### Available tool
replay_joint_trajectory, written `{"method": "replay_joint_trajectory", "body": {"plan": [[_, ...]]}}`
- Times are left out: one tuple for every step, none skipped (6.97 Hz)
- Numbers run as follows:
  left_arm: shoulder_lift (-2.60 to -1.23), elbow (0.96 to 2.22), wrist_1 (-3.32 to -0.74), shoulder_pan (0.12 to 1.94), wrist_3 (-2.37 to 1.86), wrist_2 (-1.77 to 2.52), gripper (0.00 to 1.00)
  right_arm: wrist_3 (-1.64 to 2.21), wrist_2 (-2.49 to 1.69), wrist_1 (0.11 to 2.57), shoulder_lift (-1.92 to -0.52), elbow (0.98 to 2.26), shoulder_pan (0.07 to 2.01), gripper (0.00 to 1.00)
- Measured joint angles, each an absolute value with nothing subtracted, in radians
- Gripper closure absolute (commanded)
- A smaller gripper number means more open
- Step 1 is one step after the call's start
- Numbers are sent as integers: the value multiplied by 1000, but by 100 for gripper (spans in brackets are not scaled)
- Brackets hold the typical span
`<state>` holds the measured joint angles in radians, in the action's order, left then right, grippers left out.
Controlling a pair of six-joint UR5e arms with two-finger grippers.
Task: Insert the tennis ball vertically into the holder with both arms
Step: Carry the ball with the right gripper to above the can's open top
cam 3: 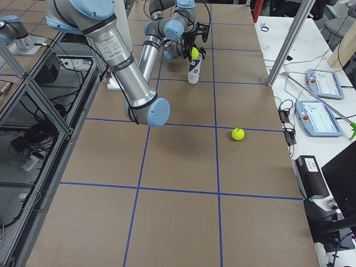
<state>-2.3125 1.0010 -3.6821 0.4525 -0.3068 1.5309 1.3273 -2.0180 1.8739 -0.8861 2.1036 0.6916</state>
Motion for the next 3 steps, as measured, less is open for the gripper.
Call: {"method": "replay_joint_trajectory", "body": {"plan": [[-2312, 1002, -3682, 453, -306, 1531, 1, 1336, -2016, 1891, -847, 2075, 686, 100], [-2312, 1003, -3682, 453, -306, 1531, 1, 1342, -2012, 1907, -805, 2038, 684, 100], [-2312, 1004, -3682, 453, -305, 1531, 1, 1347, -2006, 1925, -763, 1997, 682, 100]]}}
